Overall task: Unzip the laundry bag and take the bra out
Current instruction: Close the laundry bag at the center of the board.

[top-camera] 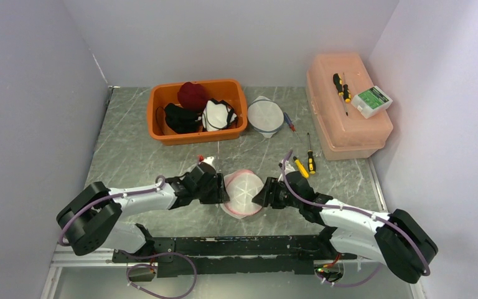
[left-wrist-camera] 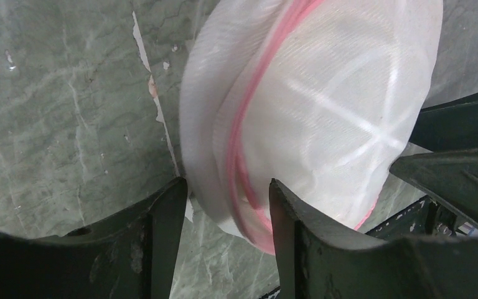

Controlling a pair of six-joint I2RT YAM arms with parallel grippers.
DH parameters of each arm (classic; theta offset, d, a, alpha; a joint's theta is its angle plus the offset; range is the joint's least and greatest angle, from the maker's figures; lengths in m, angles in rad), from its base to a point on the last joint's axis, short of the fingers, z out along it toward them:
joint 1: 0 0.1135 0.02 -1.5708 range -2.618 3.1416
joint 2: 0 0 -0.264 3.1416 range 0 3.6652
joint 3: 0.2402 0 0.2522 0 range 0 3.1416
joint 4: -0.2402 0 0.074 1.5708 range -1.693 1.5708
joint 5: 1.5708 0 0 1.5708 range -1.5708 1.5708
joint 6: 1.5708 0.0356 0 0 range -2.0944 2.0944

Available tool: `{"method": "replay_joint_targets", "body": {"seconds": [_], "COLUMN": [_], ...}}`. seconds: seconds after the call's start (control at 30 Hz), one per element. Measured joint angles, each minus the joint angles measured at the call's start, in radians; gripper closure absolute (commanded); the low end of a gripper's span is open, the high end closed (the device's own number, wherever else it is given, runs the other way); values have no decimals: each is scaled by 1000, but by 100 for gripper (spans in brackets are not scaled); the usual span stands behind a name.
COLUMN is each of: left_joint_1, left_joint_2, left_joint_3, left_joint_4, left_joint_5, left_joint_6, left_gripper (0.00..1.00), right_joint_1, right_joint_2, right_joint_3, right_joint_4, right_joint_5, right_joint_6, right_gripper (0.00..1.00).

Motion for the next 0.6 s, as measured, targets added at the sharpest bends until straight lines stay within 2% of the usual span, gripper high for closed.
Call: {"method": "replay_joint_targets", "body": {"seconds": [0.23,0.37,0.47,0.6], "left_joint_1": [0,0,0,0], "left_joint_2": [-106,-217,-281,-324], "left_joint_3": [-23,-36,-39,-39], "left_joint_4": [-42,-66,-85,-117], "left_joint_5": [-5,-13,-31,-62], "left_joint_6": [0,-12,-15,-15], "left_gripper": [41,41,41,41], "right_joint_1": [0,0,0,-1], "right_joint_2": [8,-14,-17,-11], "right_joint_3": [5,5,6,7], "right_joint_4": [59,95,126,154], "right_joint_5": [-34,-59,-76,-92], "right_joint_6": [19,36,50,61], "right_gripper": [64,78,79,73]}}
